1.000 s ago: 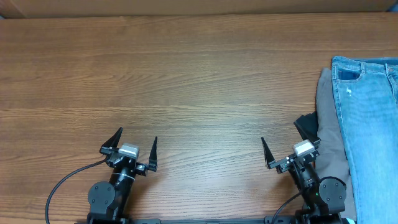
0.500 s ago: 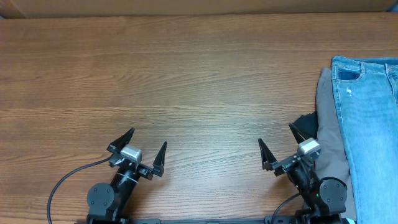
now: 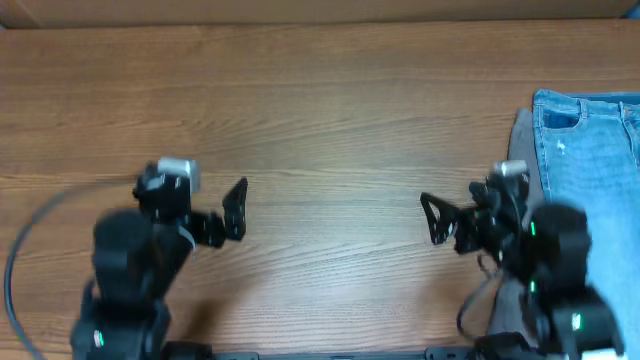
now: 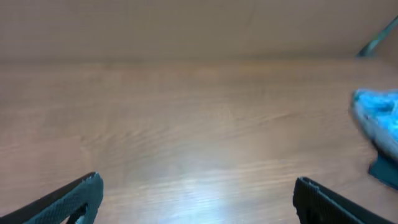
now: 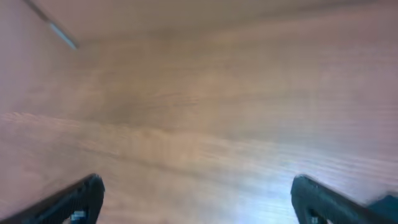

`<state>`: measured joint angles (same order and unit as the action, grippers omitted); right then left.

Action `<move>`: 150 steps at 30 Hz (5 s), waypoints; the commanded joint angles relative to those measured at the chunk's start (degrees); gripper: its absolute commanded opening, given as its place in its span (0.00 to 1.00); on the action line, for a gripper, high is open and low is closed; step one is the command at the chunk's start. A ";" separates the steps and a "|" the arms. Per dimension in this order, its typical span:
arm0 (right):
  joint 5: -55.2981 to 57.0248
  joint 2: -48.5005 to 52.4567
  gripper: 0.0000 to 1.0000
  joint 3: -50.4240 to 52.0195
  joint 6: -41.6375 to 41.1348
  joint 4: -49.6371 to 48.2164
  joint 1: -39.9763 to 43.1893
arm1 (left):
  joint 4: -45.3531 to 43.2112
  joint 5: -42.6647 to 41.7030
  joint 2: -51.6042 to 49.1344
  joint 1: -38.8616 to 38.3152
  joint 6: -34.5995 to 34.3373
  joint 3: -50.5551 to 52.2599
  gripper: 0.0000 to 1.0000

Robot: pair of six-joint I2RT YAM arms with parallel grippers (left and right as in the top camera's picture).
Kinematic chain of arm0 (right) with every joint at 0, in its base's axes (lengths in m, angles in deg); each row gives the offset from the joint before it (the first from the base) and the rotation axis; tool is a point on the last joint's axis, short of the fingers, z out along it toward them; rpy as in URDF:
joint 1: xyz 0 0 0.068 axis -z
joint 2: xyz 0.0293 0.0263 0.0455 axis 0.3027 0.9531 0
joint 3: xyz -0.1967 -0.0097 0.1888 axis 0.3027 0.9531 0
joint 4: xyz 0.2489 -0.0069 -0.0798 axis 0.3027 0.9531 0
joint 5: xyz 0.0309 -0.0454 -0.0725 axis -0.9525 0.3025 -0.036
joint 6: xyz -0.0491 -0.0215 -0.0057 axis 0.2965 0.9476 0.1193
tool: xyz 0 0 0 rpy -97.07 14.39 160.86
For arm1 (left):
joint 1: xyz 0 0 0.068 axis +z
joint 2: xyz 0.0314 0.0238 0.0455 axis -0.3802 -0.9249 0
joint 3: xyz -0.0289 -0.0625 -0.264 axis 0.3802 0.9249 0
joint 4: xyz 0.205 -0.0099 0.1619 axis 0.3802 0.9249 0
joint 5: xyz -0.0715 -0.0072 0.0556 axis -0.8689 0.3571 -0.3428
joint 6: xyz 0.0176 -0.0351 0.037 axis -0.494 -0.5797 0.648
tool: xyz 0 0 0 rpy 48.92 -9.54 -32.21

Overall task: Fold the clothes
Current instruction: 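Reach the right gripper to the jeans on the pile and grasp them, then pull the light-blue jeans leftward off the pile with the right gripper, then grasp the jeans waistband with the left gripper and drag it left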

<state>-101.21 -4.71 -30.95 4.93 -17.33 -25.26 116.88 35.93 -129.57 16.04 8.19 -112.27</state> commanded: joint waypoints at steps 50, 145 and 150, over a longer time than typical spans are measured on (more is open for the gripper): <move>24.98 79.03 0.64 -37.68 1.75 3.06 31.74 | 26.34 -8.68 -37.99 0.28 1.27 -32.33 1.00; 39.89 47.78 0.91 -101.92 -13.46 56.48 -21.44 | 59.32 3.56 -101.18 6.86 9.46 -88.63 0.92; 39.63 47.89 0.91 -101.74 -13.86 58.64 -19.87 | 56.98 5.16 -106.79 7.04 9.46 -88.63 0.92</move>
<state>-61.78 43.70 -132.41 -8.20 41.31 -45.89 174.63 39.53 -233.72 23.05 16.38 -200.66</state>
